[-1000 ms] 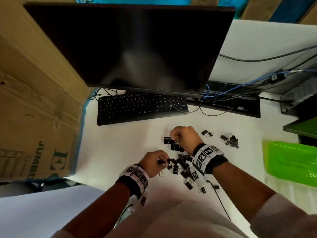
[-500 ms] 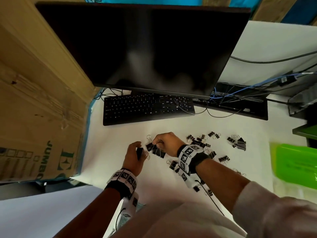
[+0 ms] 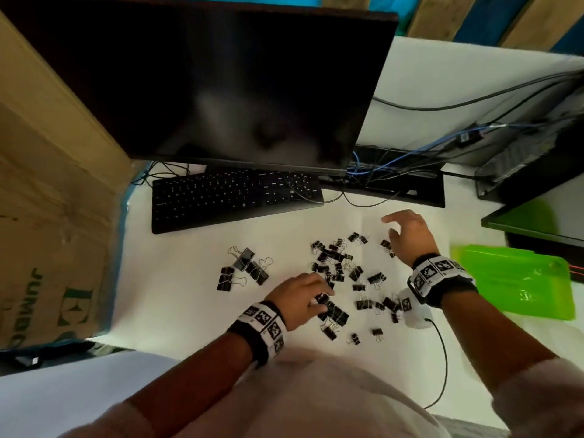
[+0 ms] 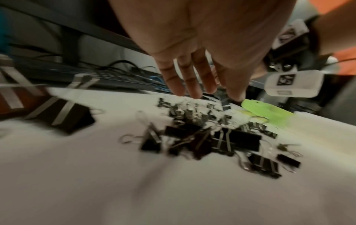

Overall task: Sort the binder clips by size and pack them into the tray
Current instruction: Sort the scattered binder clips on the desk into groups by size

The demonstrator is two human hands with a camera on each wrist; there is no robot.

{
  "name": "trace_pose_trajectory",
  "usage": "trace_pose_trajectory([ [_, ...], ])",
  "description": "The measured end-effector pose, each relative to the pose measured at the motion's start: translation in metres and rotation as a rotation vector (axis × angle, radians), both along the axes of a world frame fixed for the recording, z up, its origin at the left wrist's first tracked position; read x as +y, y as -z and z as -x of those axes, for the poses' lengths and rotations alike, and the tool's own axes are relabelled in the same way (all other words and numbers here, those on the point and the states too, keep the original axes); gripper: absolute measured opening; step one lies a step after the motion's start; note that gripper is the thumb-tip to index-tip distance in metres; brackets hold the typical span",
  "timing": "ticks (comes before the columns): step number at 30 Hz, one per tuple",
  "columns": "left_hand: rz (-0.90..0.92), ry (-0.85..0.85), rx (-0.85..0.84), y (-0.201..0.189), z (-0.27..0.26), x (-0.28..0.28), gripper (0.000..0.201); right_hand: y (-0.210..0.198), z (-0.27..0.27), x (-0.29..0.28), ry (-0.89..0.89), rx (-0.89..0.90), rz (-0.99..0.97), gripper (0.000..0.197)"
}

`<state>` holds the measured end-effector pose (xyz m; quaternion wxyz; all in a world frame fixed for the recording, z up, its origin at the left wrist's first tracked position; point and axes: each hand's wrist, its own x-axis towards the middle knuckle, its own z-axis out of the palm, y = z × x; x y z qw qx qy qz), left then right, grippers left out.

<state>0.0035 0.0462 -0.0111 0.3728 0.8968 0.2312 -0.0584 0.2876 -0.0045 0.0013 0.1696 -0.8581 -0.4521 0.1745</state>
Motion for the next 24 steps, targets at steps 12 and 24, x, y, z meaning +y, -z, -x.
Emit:
trace_pose_trajectory([
  [12,-0.014,0.358,0.250,0.006,-0.037,-0.030,0.052,0.011,0.001,-0.062,0.019,0.262,0.142,0.022],
  [24,-0.138,0.436,0.151,-0.002,-0.027,-0.039,0.043,-0.012,0.028,-0.055,-0.084,0.374,0.062,0.018],
])
